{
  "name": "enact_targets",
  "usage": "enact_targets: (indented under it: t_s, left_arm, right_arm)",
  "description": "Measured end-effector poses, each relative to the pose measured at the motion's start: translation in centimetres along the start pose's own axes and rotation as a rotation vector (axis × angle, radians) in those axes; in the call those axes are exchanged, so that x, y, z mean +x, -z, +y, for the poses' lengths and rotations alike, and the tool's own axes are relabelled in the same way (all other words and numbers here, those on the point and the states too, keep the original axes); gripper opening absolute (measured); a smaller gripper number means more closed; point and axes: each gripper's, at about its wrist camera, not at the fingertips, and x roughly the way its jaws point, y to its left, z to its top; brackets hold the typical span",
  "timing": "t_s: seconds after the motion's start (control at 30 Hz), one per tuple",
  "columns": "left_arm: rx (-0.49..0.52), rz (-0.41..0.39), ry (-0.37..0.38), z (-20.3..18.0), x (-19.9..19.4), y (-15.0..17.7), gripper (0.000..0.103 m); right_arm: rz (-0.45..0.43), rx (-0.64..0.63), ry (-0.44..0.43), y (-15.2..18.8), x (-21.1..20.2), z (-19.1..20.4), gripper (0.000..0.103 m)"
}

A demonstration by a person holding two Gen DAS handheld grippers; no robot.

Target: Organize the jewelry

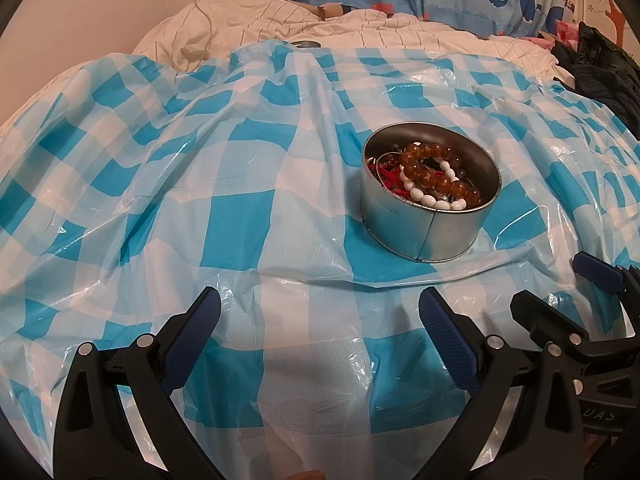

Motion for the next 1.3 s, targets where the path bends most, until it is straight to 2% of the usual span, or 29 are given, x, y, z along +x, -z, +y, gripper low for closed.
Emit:
enact_targets:
  t_s: [1.3]
  left_arm:
    - [-0.006,0.029,-0.015,-0.06,0.44,-0.03,0.095]
  right_arm:
    - [0.004,0.000,0.000,-0.15,0.09,0.07,0.096]
